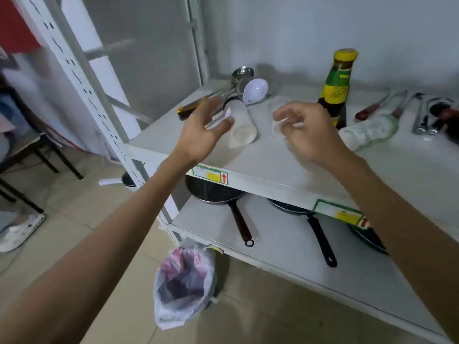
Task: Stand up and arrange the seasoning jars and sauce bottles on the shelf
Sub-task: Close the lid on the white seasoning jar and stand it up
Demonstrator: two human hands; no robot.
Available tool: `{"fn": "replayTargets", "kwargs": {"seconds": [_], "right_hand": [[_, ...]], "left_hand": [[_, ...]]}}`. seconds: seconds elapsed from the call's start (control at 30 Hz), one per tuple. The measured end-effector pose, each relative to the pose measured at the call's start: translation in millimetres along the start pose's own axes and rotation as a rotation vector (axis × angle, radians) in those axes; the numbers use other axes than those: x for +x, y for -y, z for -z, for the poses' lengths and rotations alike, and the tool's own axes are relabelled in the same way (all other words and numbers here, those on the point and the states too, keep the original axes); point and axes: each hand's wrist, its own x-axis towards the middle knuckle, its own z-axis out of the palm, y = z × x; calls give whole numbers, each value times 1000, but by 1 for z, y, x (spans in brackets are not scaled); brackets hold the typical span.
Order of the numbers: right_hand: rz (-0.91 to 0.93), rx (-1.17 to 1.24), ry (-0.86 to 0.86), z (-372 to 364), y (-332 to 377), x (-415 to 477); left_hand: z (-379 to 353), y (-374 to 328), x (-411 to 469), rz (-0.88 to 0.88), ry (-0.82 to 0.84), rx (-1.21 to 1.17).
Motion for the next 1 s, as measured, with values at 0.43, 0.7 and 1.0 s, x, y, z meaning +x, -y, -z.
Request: {"fn": "replayTargets", "kwargs": {"seconds": [0.43, 0.7, 1.0], "right_hand": [[-118, -152, 30, -42, 29, -8], [-333, -260, 67, -73, 42, 33], [-445, -71, 30, -91, 28, 42]], "left_hand": [[-18, -22, 57, 498, -3, -205], [-21, -22, 95, 699, 37, -82], [-33, -6, 110, 757, 155, -56]]}}
